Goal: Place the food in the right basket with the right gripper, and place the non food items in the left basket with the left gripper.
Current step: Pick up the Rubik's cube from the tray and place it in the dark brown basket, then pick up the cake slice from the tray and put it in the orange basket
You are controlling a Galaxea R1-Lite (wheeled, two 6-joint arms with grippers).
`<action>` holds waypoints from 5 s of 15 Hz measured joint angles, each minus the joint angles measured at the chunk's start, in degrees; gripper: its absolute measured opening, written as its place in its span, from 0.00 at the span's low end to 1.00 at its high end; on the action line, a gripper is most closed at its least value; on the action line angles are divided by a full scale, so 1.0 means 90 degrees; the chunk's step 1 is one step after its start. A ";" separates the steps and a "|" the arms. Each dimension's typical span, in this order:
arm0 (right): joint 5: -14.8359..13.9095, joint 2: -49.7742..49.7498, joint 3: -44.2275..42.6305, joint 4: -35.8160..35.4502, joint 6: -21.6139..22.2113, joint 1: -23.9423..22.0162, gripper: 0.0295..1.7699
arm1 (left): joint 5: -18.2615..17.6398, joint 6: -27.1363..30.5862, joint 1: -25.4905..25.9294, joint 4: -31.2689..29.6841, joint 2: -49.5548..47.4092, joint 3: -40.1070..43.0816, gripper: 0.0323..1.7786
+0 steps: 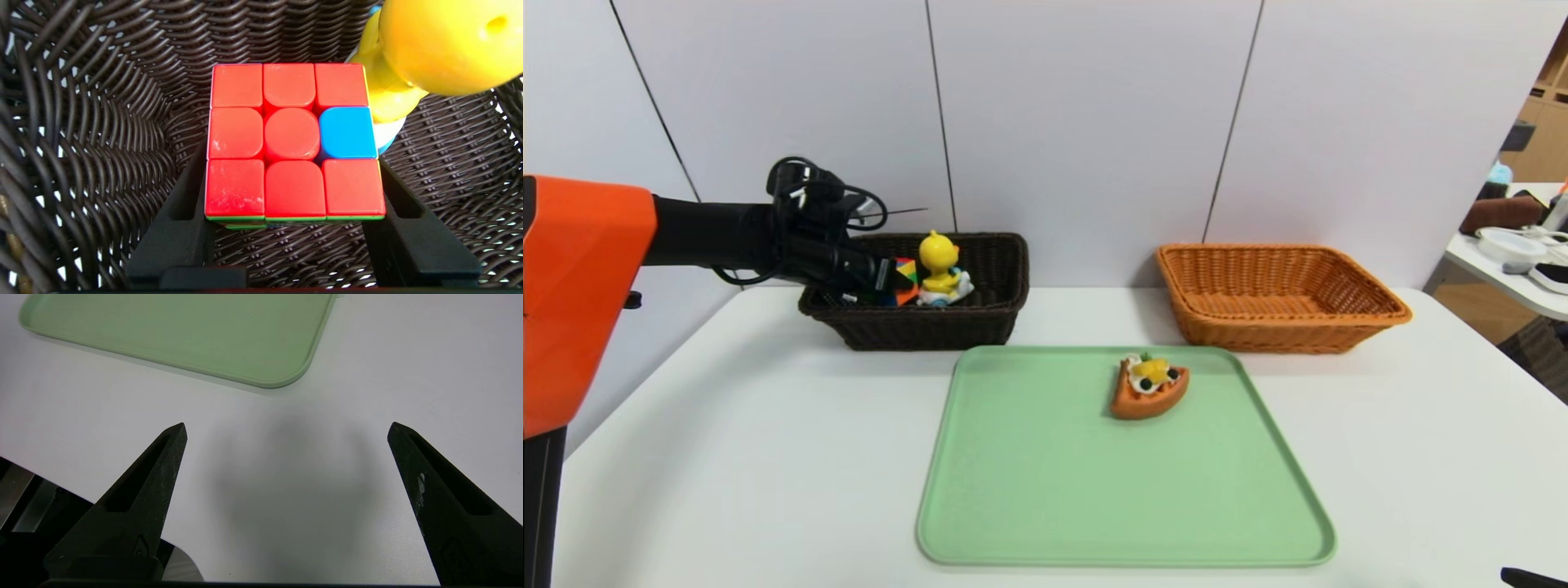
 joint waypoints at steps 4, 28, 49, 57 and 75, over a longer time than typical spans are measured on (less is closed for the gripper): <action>-0.0004 -0.0049 0.0000 0.0022 -0.0003 0.0000 0.96 | 0.0004 0.0003 0.0000 0.0000 -0.0018 0.0012 0.67; -0.0009 -0.0107 -0.0095 -0.0019 0.0089 0.0000 0.96 | -0.2076 0.0419 -0.2346 0.0759 -0.3935 0.3491 0.94; -0.0074 0.4707 -0.3175 -0.1383 0.0027 0.1493 0.96 | -0.2189 0.0787 -0.2938 -0.0116 -0.3304 0.4051 0.95; -0.1299 0.6177 -0.4425 -0.1257 0.0172 0.2389 0.96 | -0.2058 0.0802 -0.2938 -0.0116 -0.3176 0.4049 0.95; -0.3484 0.7816 -0.6626 0.0806 0.2123 0.3346 0.96 | -0.2006 0.0777 -0.2938 -0.0116 -0.3170 0.4143 0.95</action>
